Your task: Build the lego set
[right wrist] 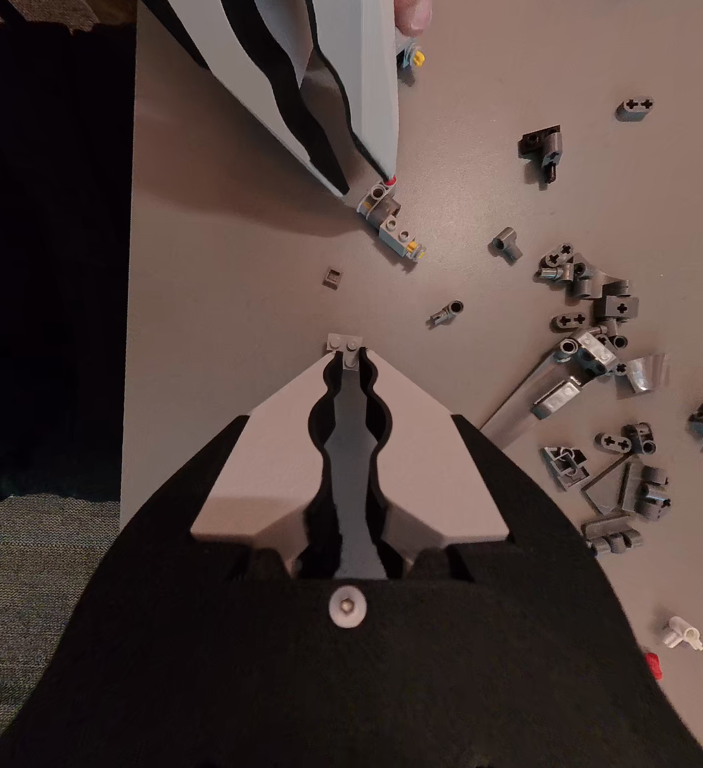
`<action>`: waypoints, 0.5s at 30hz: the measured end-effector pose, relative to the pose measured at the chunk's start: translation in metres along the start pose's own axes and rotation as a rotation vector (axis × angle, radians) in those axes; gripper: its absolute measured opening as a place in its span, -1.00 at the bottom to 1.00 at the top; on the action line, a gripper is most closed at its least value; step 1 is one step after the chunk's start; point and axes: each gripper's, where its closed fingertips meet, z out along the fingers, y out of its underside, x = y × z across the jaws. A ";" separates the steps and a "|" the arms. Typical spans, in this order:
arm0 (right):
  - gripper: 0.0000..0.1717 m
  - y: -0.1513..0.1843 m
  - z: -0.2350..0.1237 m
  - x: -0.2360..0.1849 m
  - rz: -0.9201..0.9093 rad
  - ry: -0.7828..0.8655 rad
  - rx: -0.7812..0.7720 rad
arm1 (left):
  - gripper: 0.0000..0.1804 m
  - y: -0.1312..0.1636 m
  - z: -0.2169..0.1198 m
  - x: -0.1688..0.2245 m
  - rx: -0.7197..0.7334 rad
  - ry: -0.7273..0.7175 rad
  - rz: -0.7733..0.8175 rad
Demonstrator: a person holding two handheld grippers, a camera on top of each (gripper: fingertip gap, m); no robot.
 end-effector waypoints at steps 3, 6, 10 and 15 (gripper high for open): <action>-0.95 0.003 0.000 0.000 0.003 -0.002 -0.003 | -0.78 -0.004 -0.005 -0.004 0.029 -0.007 -0.029; -0.95 0.004 0.000 -0.001 0.004 -0.007 -0.010 | -0.75 -0.007 -0.003 -0.007 0.033 -0.010 -0.038; -0.95 0.005 0.002 -0.003 0.000 -0.012 -0.018 | -0.71 -0.009 0.008 -0.009 0.013 0.027 -0.045; -0.95 0.006 0.003 -0.005 0.002 -0.017 -0.013 | -0.76 -0.011 0.017 -0.006 0.013 0.096 -0.048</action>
